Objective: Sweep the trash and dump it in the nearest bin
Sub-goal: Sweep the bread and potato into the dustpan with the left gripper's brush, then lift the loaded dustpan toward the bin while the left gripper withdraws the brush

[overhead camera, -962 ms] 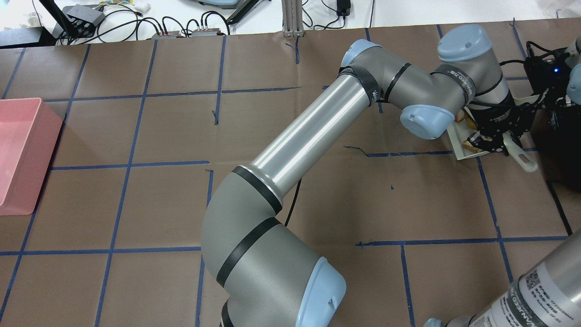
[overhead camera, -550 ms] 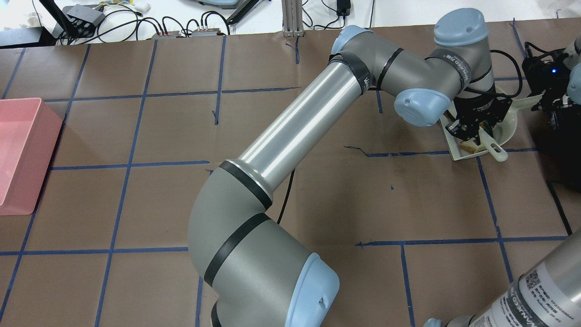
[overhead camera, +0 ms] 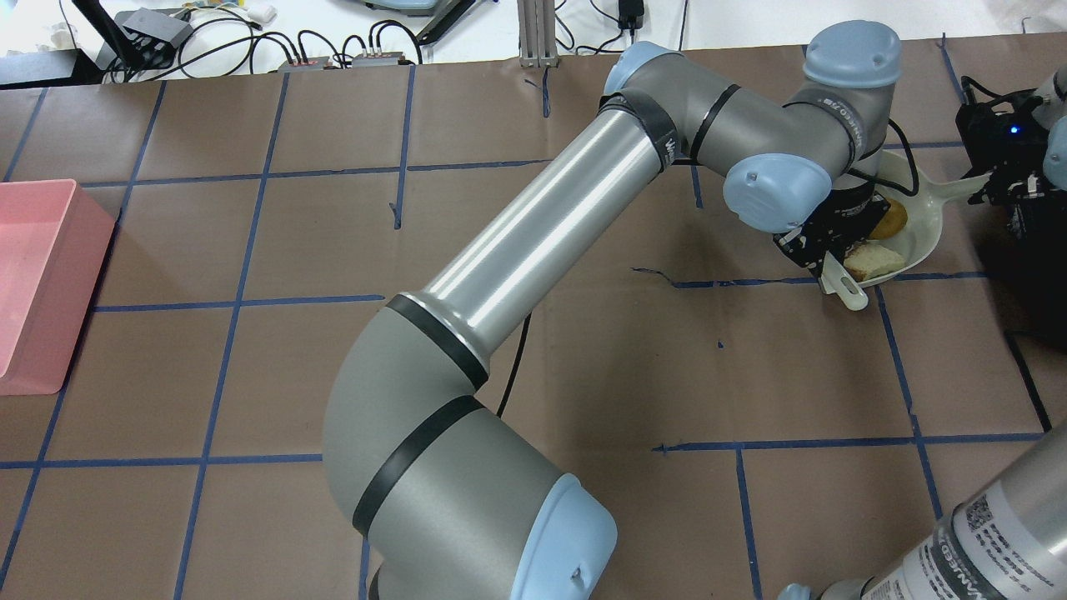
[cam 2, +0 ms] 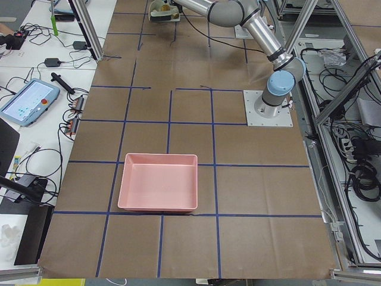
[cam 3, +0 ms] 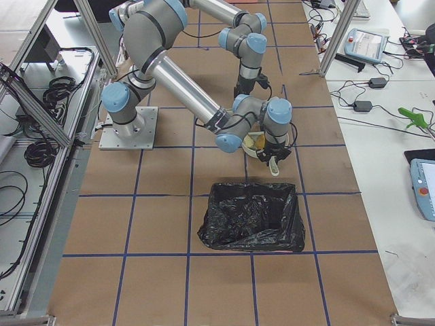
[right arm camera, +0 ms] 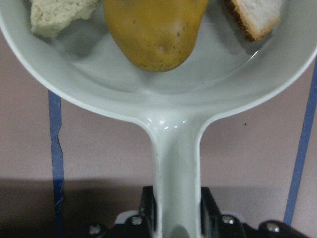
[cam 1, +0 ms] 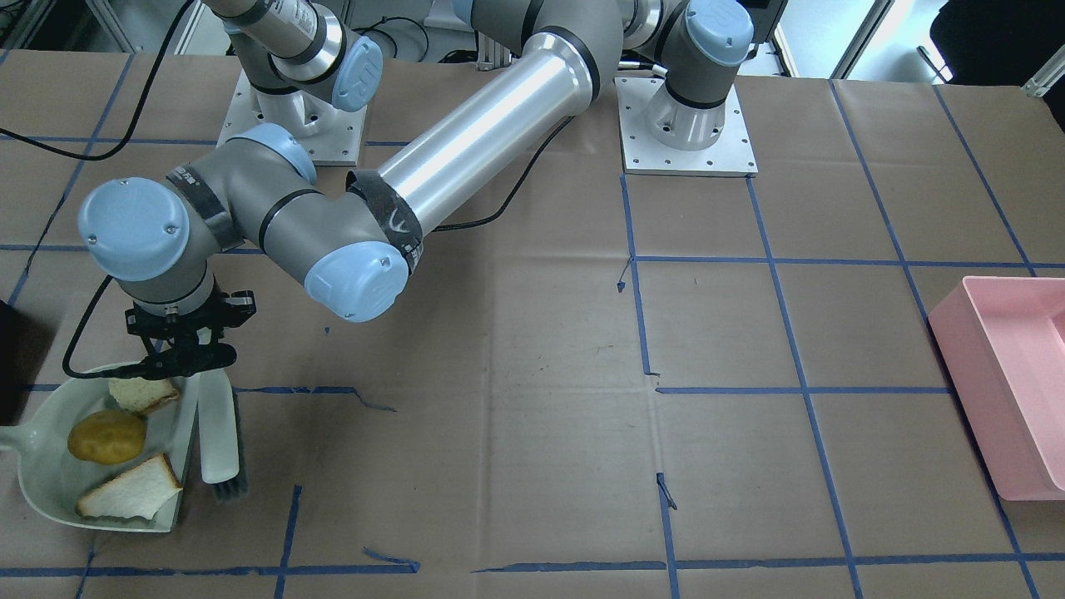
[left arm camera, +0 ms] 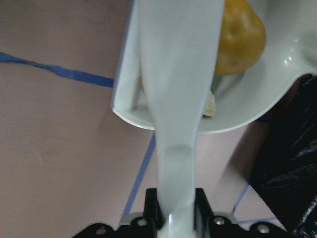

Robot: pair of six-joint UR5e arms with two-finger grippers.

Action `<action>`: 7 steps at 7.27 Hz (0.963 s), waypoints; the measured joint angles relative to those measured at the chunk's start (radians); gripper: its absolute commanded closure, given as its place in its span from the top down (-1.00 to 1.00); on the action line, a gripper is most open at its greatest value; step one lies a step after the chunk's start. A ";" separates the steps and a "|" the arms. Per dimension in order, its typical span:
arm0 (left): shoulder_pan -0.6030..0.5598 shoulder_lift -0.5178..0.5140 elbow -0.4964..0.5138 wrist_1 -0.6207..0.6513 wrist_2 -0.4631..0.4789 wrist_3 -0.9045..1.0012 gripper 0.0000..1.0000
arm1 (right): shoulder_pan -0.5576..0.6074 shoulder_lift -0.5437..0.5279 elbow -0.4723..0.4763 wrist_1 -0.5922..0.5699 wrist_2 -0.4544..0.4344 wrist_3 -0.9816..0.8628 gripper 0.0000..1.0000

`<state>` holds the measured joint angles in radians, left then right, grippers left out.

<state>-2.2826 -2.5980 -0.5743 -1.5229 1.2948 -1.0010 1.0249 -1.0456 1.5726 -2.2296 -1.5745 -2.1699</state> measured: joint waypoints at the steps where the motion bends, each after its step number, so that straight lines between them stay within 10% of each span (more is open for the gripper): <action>1: 0.010 0.074 -0.089 -0.029 0.033 0.071 -1.00 | -0.001 0.000 0.000 0.002 0.001 0.001 -1.00; 7: 0.097 0.571 -0.851 0.000 0.123 0.266 -1.00 | -0.006 -0.035 -0.003 0.083 0.080 0.042 -1.00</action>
<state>-2.1852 -2.0266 -1.4256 -1.5229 1.4173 -0.7352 1.0187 -1.0805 1.5692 -2.1466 -1.4942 -2.1278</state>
